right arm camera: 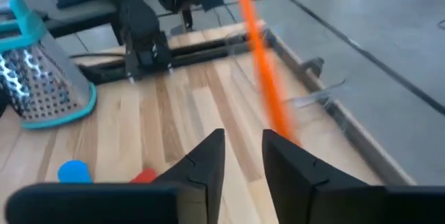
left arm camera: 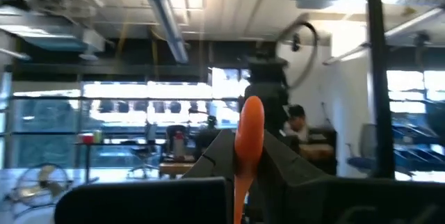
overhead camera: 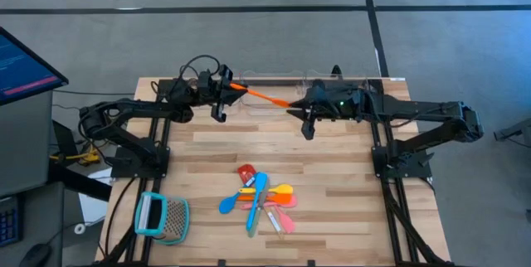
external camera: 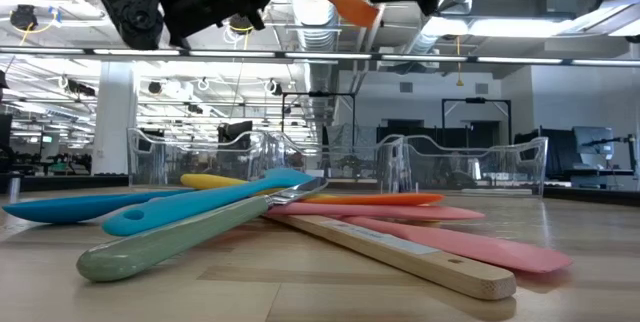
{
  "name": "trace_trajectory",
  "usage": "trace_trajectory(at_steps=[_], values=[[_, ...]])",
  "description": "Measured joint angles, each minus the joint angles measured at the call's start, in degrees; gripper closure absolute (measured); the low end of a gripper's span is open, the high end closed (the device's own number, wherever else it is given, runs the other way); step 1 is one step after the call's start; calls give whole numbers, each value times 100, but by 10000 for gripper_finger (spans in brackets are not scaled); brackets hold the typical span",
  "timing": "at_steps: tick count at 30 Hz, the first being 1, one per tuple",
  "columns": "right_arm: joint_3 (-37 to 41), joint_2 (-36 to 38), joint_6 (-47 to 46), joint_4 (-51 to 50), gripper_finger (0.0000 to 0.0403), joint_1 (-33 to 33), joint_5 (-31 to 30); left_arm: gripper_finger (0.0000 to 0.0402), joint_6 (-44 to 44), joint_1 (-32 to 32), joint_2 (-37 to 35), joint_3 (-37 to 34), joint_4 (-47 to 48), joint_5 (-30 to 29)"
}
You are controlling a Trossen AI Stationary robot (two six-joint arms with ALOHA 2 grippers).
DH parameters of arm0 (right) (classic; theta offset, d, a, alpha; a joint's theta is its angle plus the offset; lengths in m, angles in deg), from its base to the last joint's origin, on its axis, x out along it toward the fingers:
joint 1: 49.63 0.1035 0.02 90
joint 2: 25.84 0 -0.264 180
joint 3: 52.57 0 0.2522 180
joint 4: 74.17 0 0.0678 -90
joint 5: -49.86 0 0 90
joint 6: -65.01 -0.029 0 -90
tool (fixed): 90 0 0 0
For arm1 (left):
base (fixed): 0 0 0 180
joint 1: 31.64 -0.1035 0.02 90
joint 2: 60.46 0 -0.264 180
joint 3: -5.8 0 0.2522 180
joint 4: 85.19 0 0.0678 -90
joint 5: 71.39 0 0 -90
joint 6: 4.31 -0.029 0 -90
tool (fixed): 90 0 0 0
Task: Pick & Place Kitchen Items
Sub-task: Put the right orange spatula into the middle transparent bin
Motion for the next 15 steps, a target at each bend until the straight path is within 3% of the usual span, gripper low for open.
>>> trace_trajectory(at_steps=[7,15], values=[[-492,237,56,-1153,313,20,-13,395,-66,-353,0,644,1713,617],[-370,375,277,-1640,396,198,-42,395,-1208,-495,0,1641,4149,679]])
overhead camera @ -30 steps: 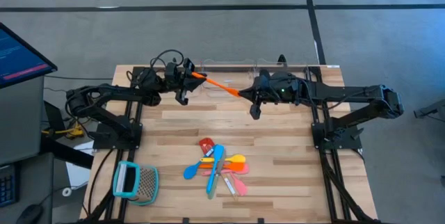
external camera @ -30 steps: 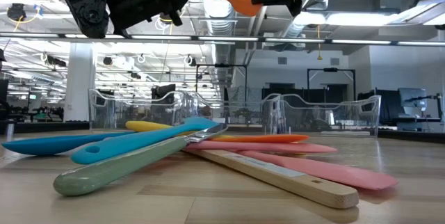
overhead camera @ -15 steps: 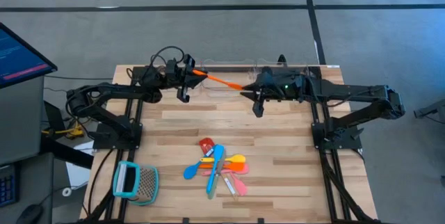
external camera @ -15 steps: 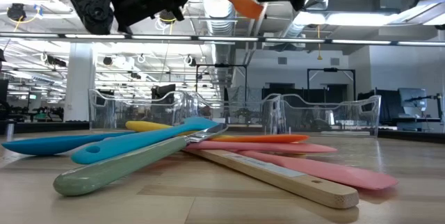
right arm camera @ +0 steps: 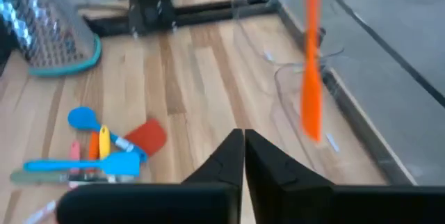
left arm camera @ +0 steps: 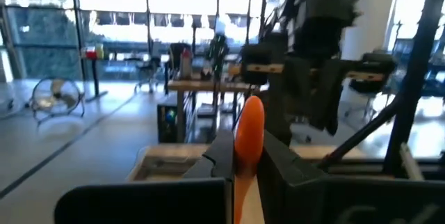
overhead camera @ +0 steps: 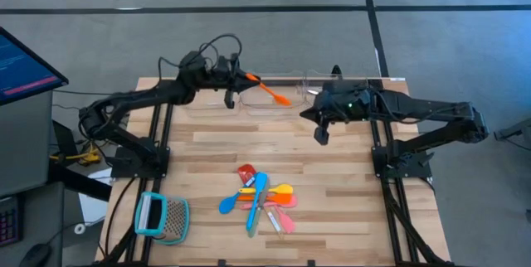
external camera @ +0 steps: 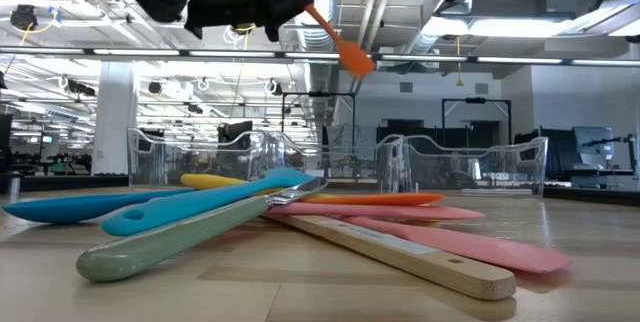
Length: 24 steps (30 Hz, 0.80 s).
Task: Pick & Place Kitchen Items
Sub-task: Put the right orange spatula into the middle transparent bin
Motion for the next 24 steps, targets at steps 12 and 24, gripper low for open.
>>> trace_trajectory(at_steps=[12,24], values=[[1840,-5,12,1576,402,277,-197,395,-691,-226,1,539,818,-711],[3021,-5,-456,3290,402,1018,-197,395,339,-471,986,179,-464,-728]])
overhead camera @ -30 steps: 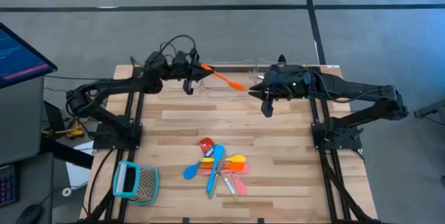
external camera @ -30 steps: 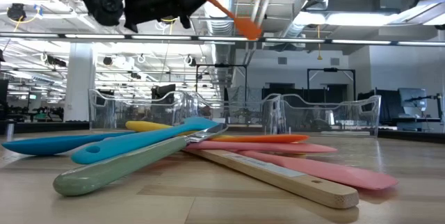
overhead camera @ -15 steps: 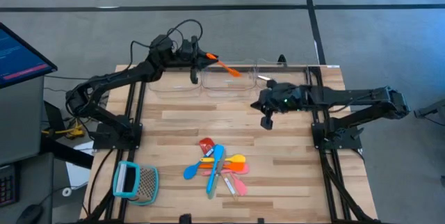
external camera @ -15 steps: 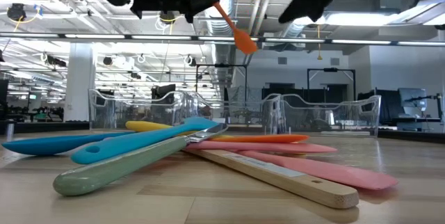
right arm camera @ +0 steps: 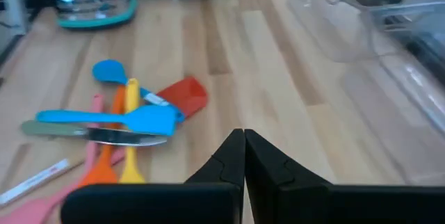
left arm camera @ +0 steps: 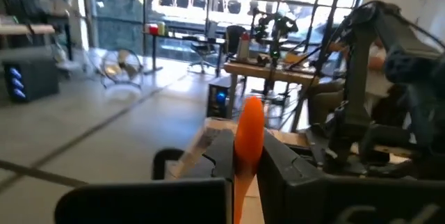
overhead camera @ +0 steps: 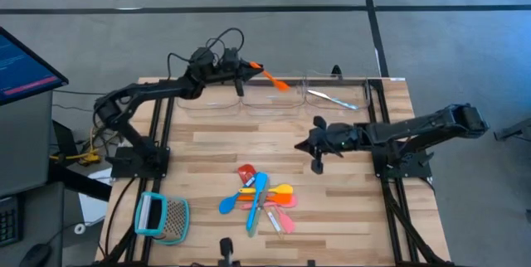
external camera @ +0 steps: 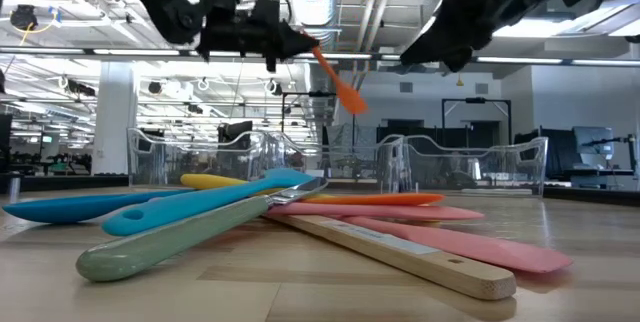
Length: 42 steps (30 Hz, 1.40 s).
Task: Pick & Place Kitchen Items
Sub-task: Put the right orange spatula into the middle transparent bin
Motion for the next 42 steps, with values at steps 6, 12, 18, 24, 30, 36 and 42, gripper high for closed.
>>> trace_trajectory(at_steps=[6,12,18,24,30,36,42], values=[[0,0,-14,14,403,480,-154,395,674,-118,735,0,-725,161],[0,0,-14,17,403,833,-568,395,1459,-294,1244,2,-1180,319],[0,0,-14,17,403,990,-876,394,1871,-330,1556,2,-1209,256],[0,0,-14,11,403,1008,-1075,394,1930,-194,1720,2,-1207,-383],[0,0,-12,-2,403,1005,-1156,394,1668,40,1766,2,-1077,-890],[0,0,-8,-2,403,1003,-1158,394,1504,206,1766,2,-822,-1008],[0,0,-10,-2,403,1003,-1158,394,1370,253,1766,2,-673,-1242]])
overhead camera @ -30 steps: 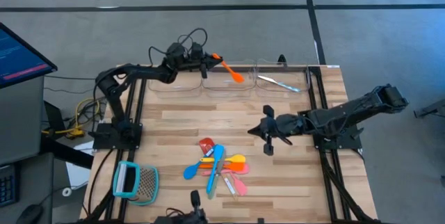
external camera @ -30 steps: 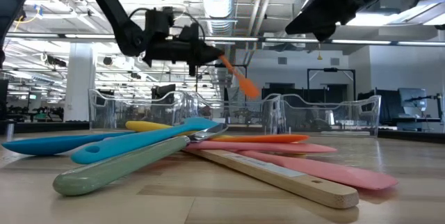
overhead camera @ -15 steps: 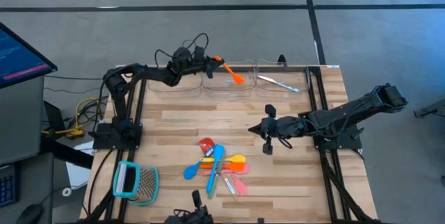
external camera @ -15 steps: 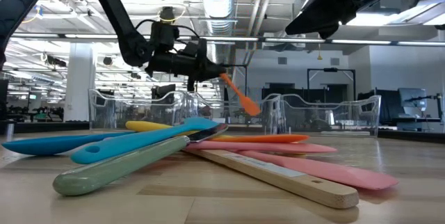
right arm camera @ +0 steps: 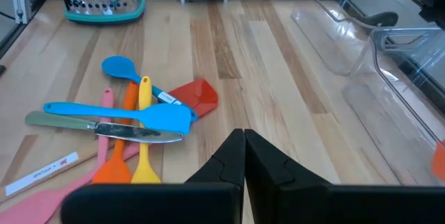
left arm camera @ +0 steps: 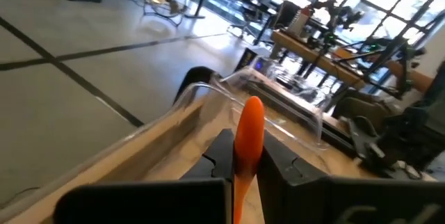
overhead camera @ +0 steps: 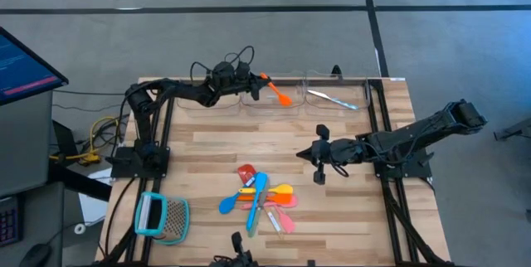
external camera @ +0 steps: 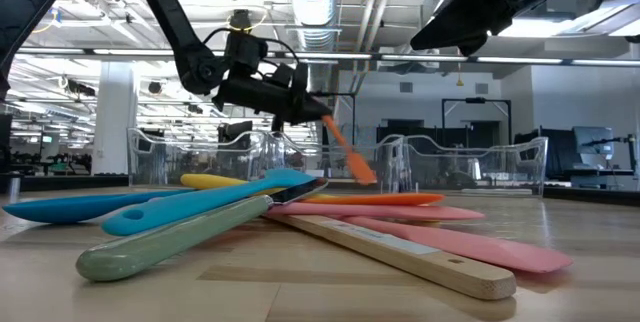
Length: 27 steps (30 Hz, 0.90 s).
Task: Pick & Place Kitchen Items
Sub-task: Put the right orange spatula into the middle transparent bin
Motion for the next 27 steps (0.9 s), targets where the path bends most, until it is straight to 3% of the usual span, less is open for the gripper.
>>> trace_trajectory(at_steps=[5,12,22,27], values=[[0,0,0,-4,403,0,-1,379,2,63,0,0,20,-121],[0,0,-4,-55,403,0,-2,322,-61,147,0,0,31,-438],[0,0,-4,-48,403,0,0,229,-875,114,-54,0,48,-442],[0,0,-7,-45,403,0,0,204,-1210,110,-320,0,43,-478]])
